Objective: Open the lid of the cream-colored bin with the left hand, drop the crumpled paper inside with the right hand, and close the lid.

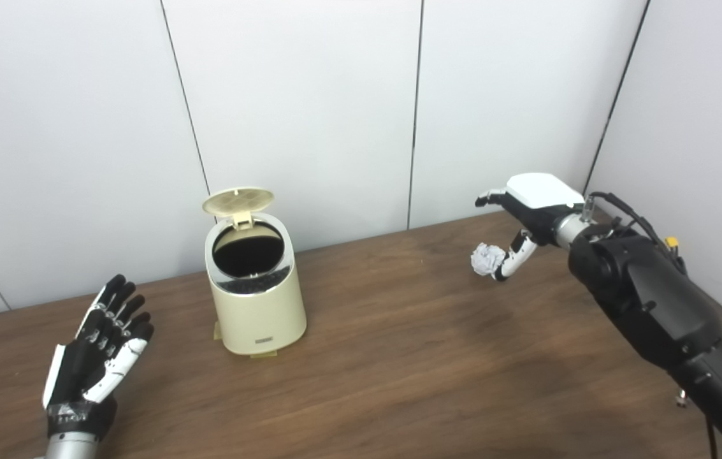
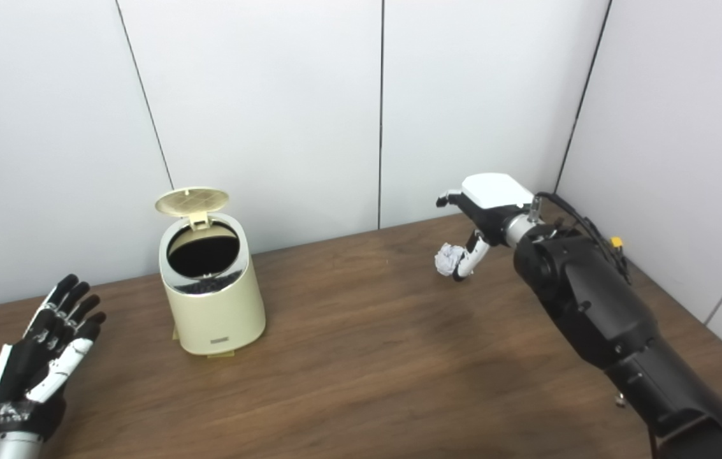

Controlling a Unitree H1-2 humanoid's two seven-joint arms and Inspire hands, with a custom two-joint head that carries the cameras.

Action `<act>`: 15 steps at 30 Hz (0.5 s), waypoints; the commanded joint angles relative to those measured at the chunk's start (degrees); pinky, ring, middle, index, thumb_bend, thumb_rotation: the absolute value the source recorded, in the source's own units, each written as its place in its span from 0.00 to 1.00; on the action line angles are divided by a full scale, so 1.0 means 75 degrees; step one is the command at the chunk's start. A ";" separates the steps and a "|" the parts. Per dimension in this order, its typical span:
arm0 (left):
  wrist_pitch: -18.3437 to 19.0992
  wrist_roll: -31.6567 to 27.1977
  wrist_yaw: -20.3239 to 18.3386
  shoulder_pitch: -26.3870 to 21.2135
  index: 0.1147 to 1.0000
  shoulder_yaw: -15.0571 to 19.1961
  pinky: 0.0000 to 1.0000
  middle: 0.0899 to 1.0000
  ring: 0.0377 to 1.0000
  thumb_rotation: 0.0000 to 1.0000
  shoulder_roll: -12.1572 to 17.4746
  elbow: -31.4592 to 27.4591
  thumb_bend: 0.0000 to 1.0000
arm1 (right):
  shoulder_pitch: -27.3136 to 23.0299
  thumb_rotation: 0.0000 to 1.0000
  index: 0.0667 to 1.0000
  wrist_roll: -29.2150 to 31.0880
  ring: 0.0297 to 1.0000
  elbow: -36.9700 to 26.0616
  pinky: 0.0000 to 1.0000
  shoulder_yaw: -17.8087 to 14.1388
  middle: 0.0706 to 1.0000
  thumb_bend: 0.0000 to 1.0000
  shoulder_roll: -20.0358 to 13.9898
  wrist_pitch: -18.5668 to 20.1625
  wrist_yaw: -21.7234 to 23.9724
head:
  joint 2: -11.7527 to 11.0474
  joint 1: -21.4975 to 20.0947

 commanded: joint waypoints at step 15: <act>0.0087 0.0292 0.0094 0.0325 0.94 -0.0037 0.82 0.92 0.89 0.27 0.0015 -0.0077 0.61 | -0.1135 0.19 0.84 0.0011 0.83 0.1512 0.68 0.0447 0.87 0.89 0.0093 -0.0191 -0.0111 | 0.0037 0.0041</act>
